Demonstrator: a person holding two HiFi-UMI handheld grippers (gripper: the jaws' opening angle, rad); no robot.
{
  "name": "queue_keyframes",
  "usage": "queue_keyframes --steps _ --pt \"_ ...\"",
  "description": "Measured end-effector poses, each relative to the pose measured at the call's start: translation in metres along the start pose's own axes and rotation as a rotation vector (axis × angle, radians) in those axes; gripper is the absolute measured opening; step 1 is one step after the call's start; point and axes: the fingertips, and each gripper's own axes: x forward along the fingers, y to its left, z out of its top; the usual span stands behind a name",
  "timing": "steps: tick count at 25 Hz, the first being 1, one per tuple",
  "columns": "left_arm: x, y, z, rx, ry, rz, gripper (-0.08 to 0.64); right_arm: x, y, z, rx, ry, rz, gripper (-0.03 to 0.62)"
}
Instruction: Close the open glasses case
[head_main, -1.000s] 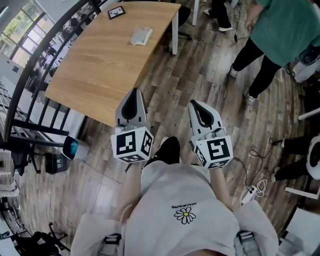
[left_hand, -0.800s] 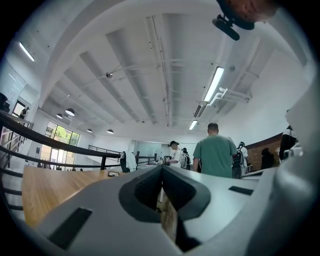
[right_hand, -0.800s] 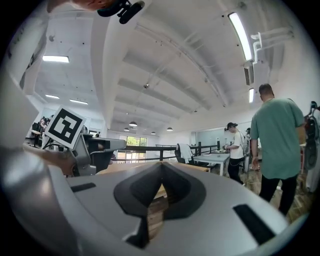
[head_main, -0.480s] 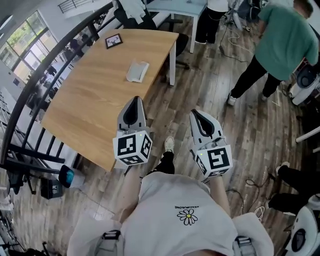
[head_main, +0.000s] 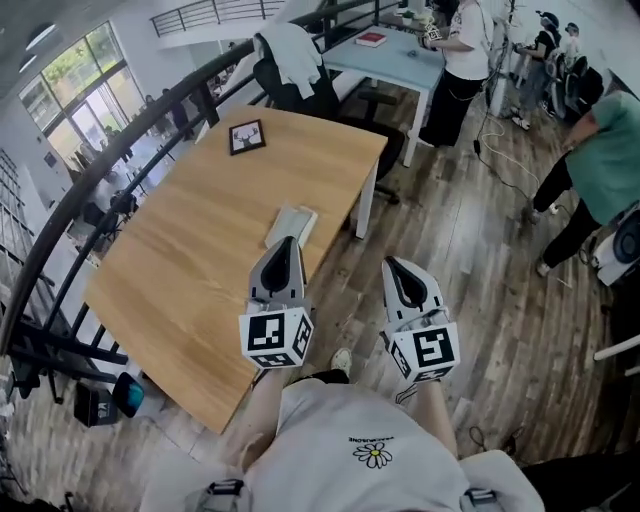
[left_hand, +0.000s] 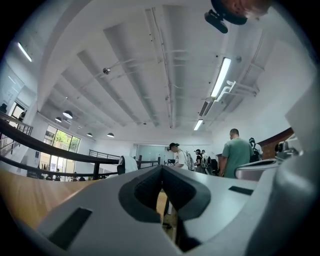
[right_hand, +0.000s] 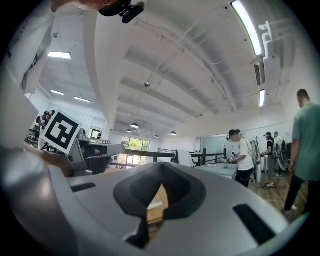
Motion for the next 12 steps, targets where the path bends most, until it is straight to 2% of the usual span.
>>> queue_keyframes --steps 6,12 --pt "0.063 0.046 0.002 -0.012 -0.022 0.105 0.015 0.097 -0.03 0.001 0.002 -0.018 0.091 0.011" --pt "0.091 0.078 0.002 0.003 -0.002 0.189 0.015 0.145 -0.04 -0.018 0.066 0.024 0.138 0.011"
